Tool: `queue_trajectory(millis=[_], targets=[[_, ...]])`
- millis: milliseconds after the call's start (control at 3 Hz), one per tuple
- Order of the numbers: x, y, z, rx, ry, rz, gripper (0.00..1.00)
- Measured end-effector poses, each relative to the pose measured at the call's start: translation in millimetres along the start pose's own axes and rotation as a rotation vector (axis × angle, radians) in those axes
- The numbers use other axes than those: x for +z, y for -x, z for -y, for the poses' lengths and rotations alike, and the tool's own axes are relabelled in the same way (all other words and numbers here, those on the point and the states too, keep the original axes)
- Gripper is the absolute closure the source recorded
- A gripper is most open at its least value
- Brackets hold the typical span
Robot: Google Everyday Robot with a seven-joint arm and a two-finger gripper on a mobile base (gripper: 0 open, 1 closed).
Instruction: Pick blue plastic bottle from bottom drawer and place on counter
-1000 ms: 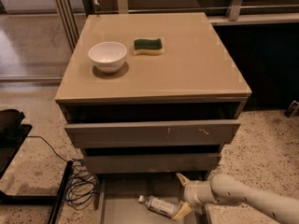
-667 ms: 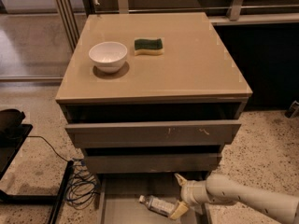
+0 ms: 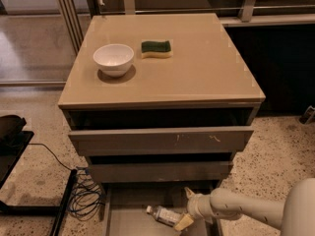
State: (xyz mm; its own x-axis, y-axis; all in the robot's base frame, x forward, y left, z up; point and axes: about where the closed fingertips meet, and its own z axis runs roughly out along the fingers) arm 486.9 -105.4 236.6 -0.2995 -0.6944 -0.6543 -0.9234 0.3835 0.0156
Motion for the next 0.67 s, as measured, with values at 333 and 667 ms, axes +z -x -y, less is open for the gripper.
queue_trajectory(millis=[333,667], targets=[[19.7,-17.2,-8.0,0.081,0.018,0.006,0.00],[39.5,-28.1,-21.9,0.113,0.068,0.019,0.00]])
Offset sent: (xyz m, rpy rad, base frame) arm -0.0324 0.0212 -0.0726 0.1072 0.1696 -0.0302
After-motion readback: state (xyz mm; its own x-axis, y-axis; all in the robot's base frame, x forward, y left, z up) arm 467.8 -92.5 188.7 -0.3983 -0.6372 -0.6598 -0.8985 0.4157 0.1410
